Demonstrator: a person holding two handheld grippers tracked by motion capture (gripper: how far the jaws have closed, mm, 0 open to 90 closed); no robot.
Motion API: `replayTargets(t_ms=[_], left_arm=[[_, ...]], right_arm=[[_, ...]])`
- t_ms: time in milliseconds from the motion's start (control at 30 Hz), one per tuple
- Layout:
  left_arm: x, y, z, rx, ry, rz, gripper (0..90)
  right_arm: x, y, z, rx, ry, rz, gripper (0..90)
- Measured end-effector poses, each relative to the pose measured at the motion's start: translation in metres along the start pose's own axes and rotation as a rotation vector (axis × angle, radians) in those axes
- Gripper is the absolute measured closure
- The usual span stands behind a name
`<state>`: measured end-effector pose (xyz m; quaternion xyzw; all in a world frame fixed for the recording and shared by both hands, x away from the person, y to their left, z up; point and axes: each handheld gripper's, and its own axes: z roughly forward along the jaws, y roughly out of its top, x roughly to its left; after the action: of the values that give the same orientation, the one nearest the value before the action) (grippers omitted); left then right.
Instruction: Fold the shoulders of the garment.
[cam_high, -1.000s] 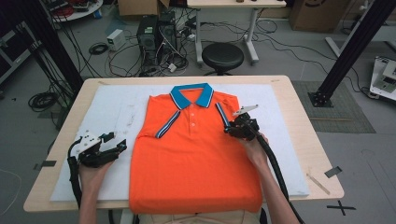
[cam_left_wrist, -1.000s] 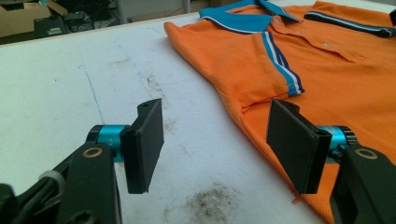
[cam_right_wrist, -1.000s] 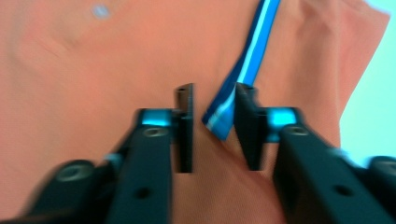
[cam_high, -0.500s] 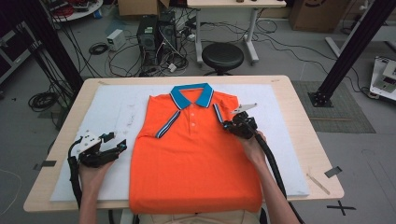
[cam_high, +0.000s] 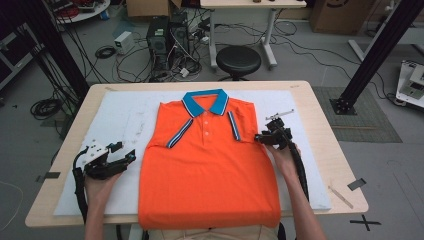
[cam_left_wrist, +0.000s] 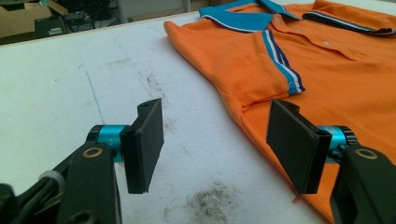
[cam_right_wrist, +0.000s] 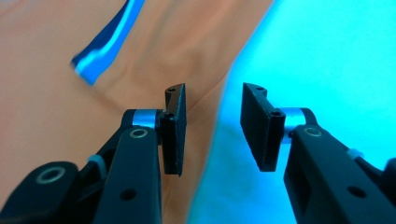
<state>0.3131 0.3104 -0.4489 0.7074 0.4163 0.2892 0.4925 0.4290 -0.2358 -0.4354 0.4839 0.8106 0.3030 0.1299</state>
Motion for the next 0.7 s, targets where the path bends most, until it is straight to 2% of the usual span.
replayTargets(t_ms=[33,67,100,133,167,233,267,300,333,367,400,467,500,533,567,600,700], left_arm=[[0.0,0.0,0.0,0.0,0.0,0.0,36.8],[0.0,0.0,0.0,-0.001,0.0,0.0,36.9],[0.0,0.0,0.0,0.001,0.0,0.003,36.9],[0.0,0.0,0.0,0.001,-0.001,0.004,36.9],[0.0,0.0,0.0,0.001,-0.001,0.004,36.9],[0.0,0.0,0.0,-0.001,-0.002,0.003,36.8],[0.0,0.0,0.0,-0.002,-0.001,0.0,36.8],[0.0,0.0,0.0,-0.003,-0.002,-0.002,36.9],[0.0,0.0,0.0,-0.001,-0.001,-0.001,36.9],[0.0,0.0,0.0,0.001,0.0,0.0,36.8],[0.0,0.0,0.001,0.006,0.002,0.003,36.9],[-0.001,0.0,0.001,0.006,0.005,0.005,36.9],[-0.001,0.0,0.001,0.006,0.005,0.005,36.9],[-0.001,0.0,0.001,0.005,0.004,0.006,36.9],[-0.001,0.0,0.001,0.005,0.004,0.006,36.9],[-0.001,0.0,0.001,0.005,0.005,0.005,36.9],[0.0,0.0,0.001,0.005,0.001,0.002,36.9]], right_arm=[[0.0,0.0,0.0,0.0,0.0,0.0,63.6],[0.004,-0.001,-0.001,-0.012,-0.006,-0.032,75.3],[0.007,0.0,-0.001,-0.011,-0.02,-0.056,80.0],[0.009,0.0,-0.002,-0.008,-0.061,-0.086,84.9],[0.008,0.001,-0.003,-0.008,-0.092,-0.093,86.6],[0.002,0.0,-0.004,-0.013,-0.121,-0.09,90.0],[0.002,0.0,-0.004,-0.013,-0.121,-0.09,90.0],[0.002,-0.001,-0.004,0.003,-0.198,-0.122,90.0],[0.0,-0.002,-0.004,0.028,-0.25,-0.147,90.0],[-0.005,-0.004,-0.004,0.023,-0.201,-0.125,90.0],[-0.011,-0.006,-0.009,-0.011,-0.132,-0.075,83.7],[-0.009,-0.004,-0.014,-0.058,-0.133,-0.061,73.4],[-0.009,-0.004,-0.014,-0.058,-0.133,-0.061,73.4],[-0.002,-0.001,-0.014,-0.095,-0.07,-0.061,70.6],[-0.002,-0.001,-0.014,-0.095,-0.07,-0.061,70.6],[0.003,0.001,-0.01,-0.1,0.0,-0.075,72.4],[0.007,-0.001,-0.001,-0.062,0.023,-0.101,75.0]])
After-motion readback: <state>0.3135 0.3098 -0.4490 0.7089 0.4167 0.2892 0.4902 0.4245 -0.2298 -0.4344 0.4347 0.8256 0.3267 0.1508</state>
